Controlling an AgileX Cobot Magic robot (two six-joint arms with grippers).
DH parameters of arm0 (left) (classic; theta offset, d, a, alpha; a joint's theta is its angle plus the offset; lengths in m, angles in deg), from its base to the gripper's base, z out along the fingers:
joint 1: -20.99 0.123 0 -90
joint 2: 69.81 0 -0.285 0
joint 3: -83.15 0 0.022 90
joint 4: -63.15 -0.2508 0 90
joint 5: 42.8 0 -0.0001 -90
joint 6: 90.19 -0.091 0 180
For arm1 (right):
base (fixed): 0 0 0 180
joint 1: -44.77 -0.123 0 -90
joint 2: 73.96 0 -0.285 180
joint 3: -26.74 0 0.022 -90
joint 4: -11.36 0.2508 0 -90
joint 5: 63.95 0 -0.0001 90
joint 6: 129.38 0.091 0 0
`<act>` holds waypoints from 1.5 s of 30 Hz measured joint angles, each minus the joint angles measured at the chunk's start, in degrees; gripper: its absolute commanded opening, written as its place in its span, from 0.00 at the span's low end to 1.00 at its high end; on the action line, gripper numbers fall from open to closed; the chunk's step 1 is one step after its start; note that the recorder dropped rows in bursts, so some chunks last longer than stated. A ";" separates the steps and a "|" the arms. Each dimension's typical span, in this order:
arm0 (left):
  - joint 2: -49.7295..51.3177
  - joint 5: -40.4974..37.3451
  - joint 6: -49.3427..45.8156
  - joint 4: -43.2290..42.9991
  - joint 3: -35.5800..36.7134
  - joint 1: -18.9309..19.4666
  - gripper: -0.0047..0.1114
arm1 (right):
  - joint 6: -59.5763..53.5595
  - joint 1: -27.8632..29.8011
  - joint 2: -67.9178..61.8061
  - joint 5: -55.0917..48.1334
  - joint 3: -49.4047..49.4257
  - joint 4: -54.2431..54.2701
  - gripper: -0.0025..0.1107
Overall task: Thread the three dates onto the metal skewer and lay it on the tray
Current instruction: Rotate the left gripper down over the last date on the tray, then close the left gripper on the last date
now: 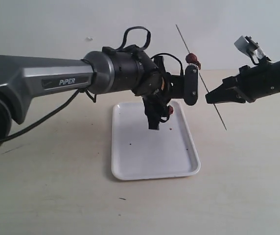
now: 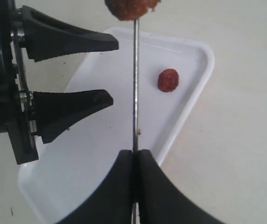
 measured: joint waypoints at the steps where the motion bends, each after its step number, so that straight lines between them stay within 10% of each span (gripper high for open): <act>1: 0.54 0.00 0.13 -1.41 -0.48 -0.16 0.54 | 0.56 0.39 0.00 0.44 0.00 -0.37 0.02; 45: 10.98 4.98 -9.96 -14.15 -8.11 -1.17 0.54 | 2.62 2.35 0.00 1.29 0.00 -1.41 0.02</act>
